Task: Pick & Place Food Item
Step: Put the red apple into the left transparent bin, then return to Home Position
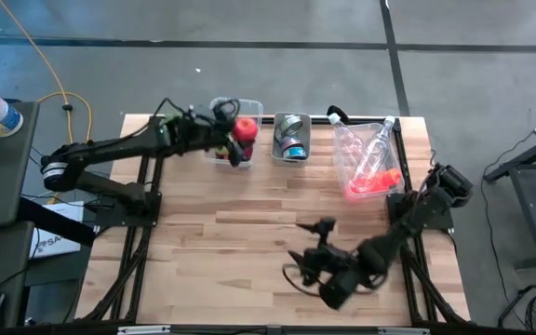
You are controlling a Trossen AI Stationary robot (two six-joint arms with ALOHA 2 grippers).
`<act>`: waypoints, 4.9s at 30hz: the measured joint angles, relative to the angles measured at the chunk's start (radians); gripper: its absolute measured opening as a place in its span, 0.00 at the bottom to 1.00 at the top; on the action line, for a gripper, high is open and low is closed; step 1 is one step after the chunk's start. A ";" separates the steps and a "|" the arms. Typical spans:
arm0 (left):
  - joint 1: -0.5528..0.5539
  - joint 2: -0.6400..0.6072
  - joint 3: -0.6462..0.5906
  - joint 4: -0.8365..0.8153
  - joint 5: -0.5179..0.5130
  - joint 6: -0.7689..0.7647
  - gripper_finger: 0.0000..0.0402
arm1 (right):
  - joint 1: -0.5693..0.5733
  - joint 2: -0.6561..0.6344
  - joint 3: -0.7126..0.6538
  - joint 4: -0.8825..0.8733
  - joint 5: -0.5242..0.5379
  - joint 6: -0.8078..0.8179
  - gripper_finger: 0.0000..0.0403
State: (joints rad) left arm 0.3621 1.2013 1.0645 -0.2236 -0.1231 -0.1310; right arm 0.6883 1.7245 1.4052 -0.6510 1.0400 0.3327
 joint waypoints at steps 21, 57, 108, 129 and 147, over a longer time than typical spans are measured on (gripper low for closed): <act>0.211 0.107 0.000 -0.121 0.027 0.058 0.74 | -0.265 0.000 0.000 0.004 -0.364 0.063 0.91; 0.190 0.123 0.000 -0.176 -0.084 0.104 0.97 | -0.255 0.000 0.000 -0.184 -0.388 0.116 0.91; -0.138 -0.269 -0.001 -0.323 -0.183 0.221 0.97 | -0.277 0.000 0.000 0.065 -0.649 0.214 0.48; -0.138 -0.268 -0.001 -0.226 -0.435 0.351 0.97 | -0.253 -0.331 -0.001 -0.065 -0.731 0.037 0.00; -0.133 -0.635 -0.291 -0.307 -0.224 0.067 0.37 | -0.255 -1.074 -0.774 0.668 -0.621 -0.332 0.00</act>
State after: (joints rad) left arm 0.2286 0.5661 0.7735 -0.5311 -0.3470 -0.0643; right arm 0.4329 0.6508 0.6315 0.0171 0.4188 0.0010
